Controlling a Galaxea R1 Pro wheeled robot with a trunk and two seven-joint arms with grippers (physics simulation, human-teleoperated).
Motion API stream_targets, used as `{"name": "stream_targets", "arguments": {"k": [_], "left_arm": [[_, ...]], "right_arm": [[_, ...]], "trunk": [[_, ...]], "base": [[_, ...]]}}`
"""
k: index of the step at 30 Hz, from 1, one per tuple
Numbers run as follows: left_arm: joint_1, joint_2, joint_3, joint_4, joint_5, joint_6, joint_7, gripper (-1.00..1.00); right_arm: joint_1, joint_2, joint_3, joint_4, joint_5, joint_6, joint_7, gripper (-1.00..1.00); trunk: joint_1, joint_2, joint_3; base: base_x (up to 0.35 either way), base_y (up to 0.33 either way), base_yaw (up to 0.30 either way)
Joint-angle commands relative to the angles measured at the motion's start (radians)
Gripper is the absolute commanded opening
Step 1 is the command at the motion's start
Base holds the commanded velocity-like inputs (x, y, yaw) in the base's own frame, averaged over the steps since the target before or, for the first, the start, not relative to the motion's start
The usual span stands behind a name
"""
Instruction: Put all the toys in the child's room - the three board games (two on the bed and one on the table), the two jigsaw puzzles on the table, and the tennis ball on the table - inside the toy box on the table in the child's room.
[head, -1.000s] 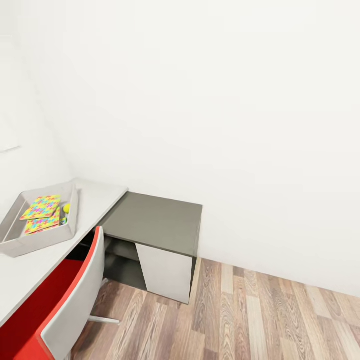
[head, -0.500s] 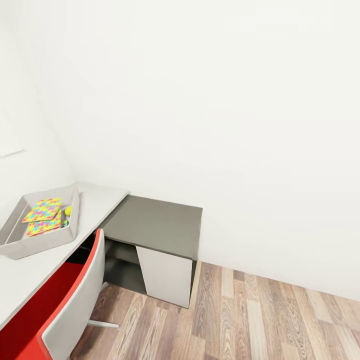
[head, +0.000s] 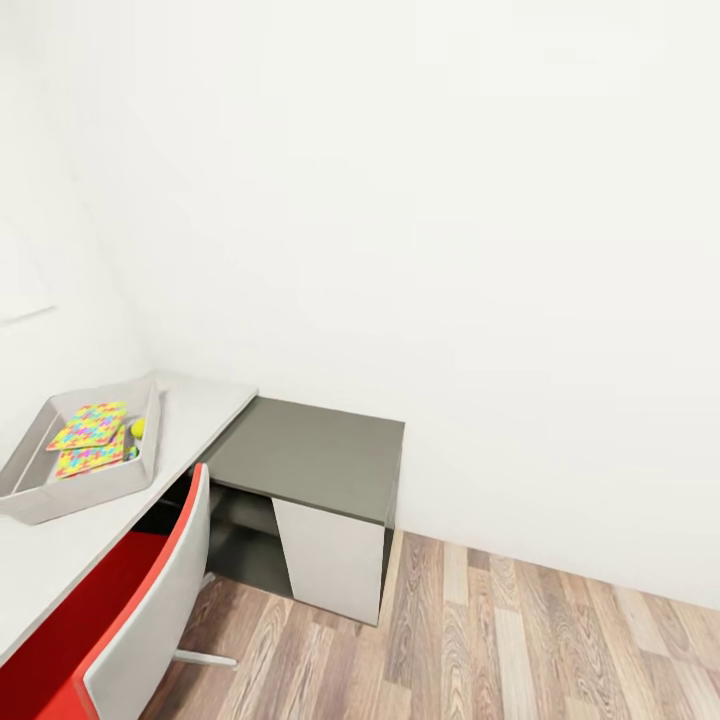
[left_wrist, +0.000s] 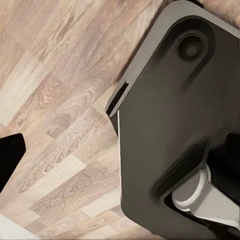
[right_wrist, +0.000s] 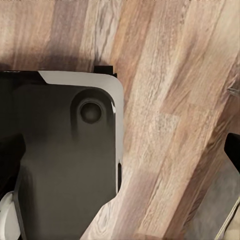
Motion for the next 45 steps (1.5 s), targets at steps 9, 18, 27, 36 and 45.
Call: {"name": "stream_targets", "arguments": {"k": [9, 18, 27, 36, 45], "left_arm": [[0.023, 0.001, -0.008, 0.003, 0.009, 0.004, 0.008, 1.00], [0.032, 0.001, -0.007, 0.005, 0.009, 0.004, 0.008, 1.00], [0.034, 0.001, -0.007, 0.006, 0.009, 0.004, 0.008, 1.00], [0.035, 0.001, -0.007, 0.006, 0.009, 0.004, 0.008, 1.00], [0.035, 0.001, -0.007, 0.006, 0.009, 0.004, 0.008, 1.00]], "right_arm": [[0.004, 0.002, 0.009, 0.023, -0.009, 0.001, 0.006, 1.00], [0.008, 0.005, 0.008, 0.050, -0.006, -0.009, 0.001, 1.00], [0.009, 0.009, 0.009, 0.058, -0.005, -0.013, 0.000, 1.00], [0.010, 0.015, 0.009, 0.060, -0.005, -0.013, -0.001, 1.00], [0.010, 0.017, 0.009, 0.060, -0.004, -0.013, -0.001, 1.00]], "trunk": [[0.001, -0.002, 0.008], [0.001, -0.002, 0.011], [0.001, -0.002, 0.012], [0.001, -0.002, 0.012], [0.001, -0.002, 0.012]], "base": [[0.000, 0.000, 0.019], [0.000, 0.000, 0.007], [0.000, 0.000, 0.002], [0.000, 0.000, 0.000], [0.000, 0.000, 0.000]]}}
